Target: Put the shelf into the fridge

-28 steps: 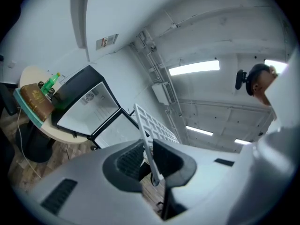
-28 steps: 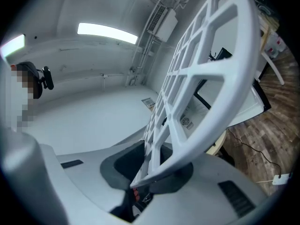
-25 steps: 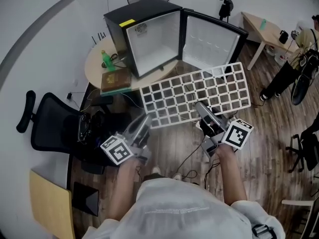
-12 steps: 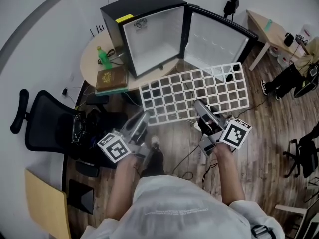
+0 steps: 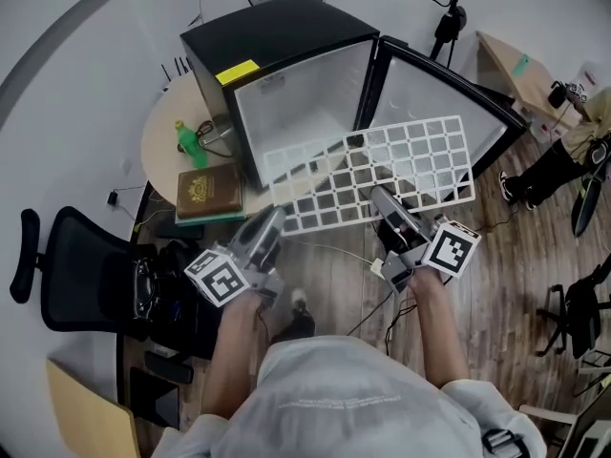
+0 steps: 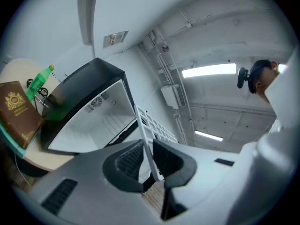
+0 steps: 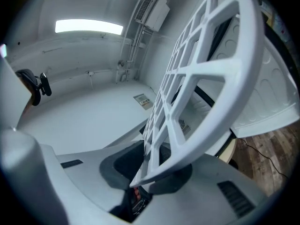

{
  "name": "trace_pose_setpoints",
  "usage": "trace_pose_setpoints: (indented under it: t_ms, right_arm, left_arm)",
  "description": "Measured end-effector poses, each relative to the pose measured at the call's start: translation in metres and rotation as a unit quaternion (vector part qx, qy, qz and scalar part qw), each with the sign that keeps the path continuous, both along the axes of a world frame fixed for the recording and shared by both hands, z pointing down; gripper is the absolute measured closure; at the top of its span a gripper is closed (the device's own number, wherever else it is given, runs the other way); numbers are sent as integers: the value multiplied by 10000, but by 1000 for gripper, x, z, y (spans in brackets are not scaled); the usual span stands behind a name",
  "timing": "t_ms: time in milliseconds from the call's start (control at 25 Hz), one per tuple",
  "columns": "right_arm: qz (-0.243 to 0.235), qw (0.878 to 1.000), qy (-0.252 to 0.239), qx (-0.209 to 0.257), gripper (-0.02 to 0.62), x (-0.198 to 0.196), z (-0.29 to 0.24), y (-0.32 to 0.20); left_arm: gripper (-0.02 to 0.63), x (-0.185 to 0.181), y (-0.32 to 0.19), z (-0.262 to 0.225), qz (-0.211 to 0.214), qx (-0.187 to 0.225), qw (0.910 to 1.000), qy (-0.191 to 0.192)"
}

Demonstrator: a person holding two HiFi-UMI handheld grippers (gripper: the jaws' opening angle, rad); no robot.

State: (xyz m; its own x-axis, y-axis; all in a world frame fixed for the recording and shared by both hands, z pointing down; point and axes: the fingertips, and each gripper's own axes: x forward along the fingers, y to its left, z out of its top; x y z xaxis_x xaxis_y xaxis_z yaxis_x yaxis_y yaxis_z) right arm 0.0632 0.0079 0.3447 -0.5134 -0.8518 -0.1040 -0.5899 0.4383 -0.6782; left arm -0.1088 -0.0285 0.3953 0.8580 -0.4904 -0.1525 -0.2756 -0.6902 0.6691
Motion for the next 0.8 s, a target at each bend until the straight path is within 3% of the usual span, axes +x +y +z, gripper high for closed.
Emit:
trace_pose_setpoints:
  t_ms: [160, 400, 600, 800]
  right_arm:
    - [52, 9999, 29, -104, 543, 4, 0, -69]
    - [34, 9998, 126, -132, 543, 9, 9, -79]
    - [-81, 9995, -3, -320, 543, 5, 25, -139]
    - [-329, 9979, -111, -542, 543, 11, 45, -168]
  left_arm:
    - [552, 5, -69, 3, -4, -131, 9999, 77]
    - [552, 9, -76, 9, -12, -237, 9996, 178]
    - [552, 5, -130, 24, -87, -424, 9990, 79]
    - [552, 6, -148, 39, -373, -614, 9974, -18]
